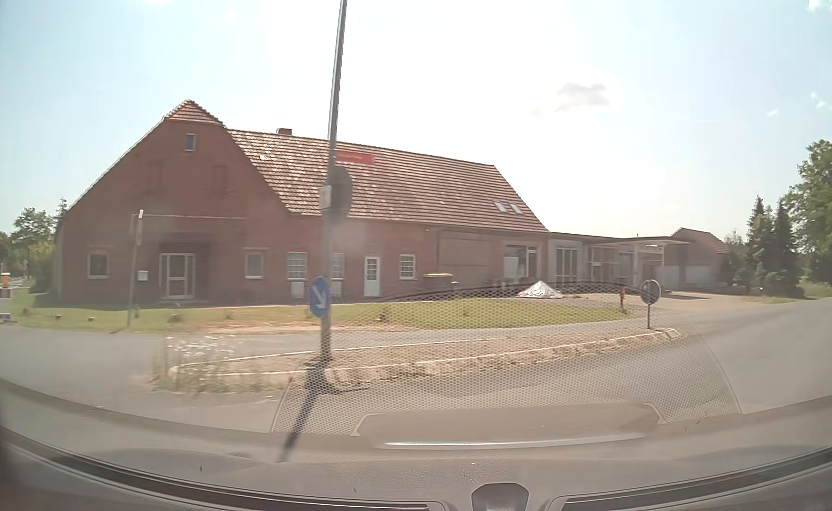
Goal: Follow the waypoints while adhering to traffic rules and regulations
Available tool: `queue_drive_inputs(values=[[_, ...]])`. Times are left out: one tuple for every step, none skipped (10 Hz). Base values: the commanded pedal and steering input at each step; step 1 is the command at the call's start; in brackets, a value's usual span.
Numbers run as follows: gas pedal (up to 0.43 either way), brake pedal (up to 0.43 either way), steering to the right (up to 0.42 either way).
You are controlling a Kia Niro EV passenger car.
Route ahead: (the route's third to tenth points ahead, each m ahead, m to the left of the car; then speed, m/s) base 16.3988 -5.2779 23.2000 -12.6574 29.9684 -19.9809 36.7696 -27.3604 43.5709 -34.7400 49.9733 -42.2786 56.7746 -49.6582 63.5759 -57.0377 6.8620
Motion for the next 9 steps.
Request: queue_drive_inputs(values=[[0.299, 0.006, 0.355], [0.299, 0.006, 0.35], [0.299, 0.006, 0.343], [0.311, 0.006, 0.333], [0.319, 0.006, 0.323], [0.319, 0.006, 0.31], [0.331, 0.006, 0.294], [0.331, 0.006, 0.28], [0.339, 0.006, 0.262]])
